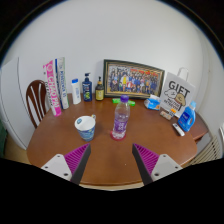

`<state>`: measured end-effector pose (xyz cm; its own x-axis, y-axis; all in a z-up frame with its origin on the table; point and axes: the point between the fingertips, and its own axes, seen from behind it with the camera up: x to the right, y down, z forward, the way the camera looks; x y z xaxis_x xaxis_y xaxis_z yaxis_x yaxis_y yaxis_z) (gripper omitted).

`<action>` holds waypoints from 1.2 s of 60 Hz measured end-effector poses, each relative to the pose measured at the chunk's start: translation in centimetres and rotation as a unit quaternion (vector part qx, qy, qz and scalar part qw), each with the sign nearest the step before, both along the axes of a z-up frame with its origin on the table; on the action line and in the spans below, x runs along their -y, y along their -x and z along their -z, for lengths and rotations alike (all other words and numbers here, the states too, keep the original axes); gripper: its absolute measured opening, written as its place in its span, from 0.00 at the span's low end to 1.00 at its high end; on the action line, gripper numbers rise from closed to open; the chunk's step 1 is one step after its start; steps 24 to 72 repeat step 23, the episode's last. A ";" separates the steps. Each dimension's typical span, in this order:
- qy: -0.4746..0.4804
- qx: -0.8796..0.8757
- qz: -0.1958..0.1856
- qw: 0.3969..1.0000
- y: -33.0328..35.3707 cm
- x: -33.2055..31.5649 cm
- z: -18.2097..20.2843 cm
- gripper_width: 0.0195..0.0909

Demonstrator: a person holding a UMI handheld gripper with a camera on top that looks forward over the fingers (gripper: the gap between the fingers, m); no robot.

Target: Pour water

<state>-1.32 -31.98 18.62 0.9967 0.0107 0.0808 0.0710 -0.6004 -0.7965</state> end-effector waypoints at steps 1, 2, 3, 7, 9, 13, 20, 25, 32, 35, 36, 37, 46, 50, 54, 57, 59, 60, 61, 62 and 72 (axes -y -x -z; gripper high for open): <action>-0.001 -0.001 -0.001 1.000 0.2 0.3 -0.1 0.92; -0.001 -0.001 -0.001 1.000 0.3 0.6 -0.2 0.92; -0.001 -0.002 -0.001 1.000 0.3 0.8 -0.2 0.92; 0.005 -0.008 -0.002 1.000 0.6 1.8 -0.3 0.92; 0.005 -0.006 -0.003 1.000 0.7 2.1 -0.3 0.92; 0.005 0.005 -0.004 1.000 0.5 2.5 -0.6 0.92; -0.007 0.012 -0.005 1.000 0.1 2.6 -1.5 0.93; -0.009 0.012 -0.005 1.000 0.0 2.6 -1.8 0.93; -0.009 0.012 -0.005 1.000 0.0 2.6 -1.8 0.93; -0.009 0.012 -0.005 1.000 0.0 2.6 -1.8 0.93; -0.009 0.012 -0.005 1.000 0.0 2.6 -1.8 0.93; -0.009 0.012 -0.005 1.000 0.0 2.6 -1.8 0.93; -0.009 0.012 -0.005 1.000 0.0 2.6 -1.8 0.93; -0.009 0.012 -0.005 1.000 0.0 2.6 -1.8 0.93; -0.009 0.012 -0.005 1.000 0.0 2.6 -1.8 0.93; -0.009 0.012 -0.005 1.000 0.0 2.6 -1.8 0.93; -0.009 0.012 -0.005 1.000 0.0 2.6 -1.8 0.93; -0.009 0.012 -0.005 1.000 0.0 2.6 -1.8 0.93; -0.009 0.012 -0.005 1.000 0.0 2.6 -1.8 0.93; -0.009 0.012 -0.005 1.000 0.0 2.6 -1.8 0.93; -0.009 0.012 -0.005 1.000 0.0 2.6 -1.8 0.93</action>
